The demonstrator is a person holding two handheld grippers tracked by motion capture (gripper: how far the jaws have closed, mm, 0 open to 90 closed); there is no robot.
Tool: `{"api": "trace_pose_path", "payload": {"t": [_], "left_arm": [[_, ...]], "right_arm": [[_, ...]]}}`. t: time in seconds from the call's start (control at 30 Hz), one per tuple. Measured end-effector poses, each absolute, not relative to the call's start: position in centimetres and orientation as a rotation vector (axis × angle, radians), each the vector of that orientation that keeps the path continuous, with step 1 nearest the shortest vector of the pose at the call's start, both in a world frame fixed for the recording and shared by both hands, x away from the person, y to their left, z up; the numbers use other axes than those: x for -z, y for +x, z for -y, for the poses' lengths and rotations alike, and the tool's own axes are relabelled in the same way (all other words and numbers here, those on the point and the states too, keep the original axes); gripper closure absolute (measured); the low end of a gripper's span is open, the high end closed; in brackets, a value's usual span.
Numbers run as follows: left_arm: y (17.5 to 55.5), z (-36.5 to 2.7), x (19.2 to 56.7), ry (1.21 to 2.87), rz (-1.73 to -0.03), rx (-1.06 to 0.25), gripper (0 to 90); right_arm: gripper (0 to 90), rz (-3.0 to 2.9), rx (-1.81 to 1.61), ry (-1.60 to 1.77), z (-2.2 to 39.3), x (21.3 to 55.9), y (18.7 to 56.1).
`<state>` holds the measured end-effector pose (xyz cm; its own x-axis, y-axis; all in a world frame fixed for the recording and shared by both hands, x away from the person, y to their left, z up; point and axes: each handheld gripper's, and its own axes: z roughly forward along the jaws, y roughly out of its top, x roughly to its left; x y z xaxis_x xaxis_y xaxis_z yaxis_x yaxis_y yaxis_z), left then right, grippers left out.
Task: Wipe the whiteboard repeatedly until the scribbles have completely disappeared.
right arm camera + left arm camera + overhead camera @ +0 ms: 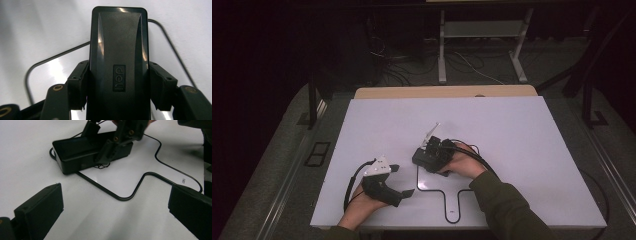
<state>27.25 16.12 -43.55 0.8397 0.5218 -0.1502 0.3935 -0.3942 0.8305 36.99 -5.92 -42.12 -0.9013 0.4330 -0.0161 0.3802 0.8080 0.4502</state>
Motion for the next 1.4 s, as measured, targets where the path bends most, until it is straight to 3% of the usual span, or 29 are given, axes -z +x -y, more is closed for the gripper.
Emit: {"api": "trace_pose_path", "payload": {"t": [0.57,1.07,1.4], "left_arm": [[27.2,-16.1,43.6,2.033,-0.675,-0.162,0.0],[27.2,-16.0,43.6,2.035,-0.673,-0.161,0.0],[27.3,-16.1,43.6,2.033,-0.672,-0.162,0.0]], "right_arm": [[38.5,-2.840,-0.693,0.771,7.0,42.2,39.3],[38.5,-2.893,-0.679,0.615,5.9,42.1,36.3],[38.5,-2.871,-0.681,0.689,6.2,42.1,38.0]]}}
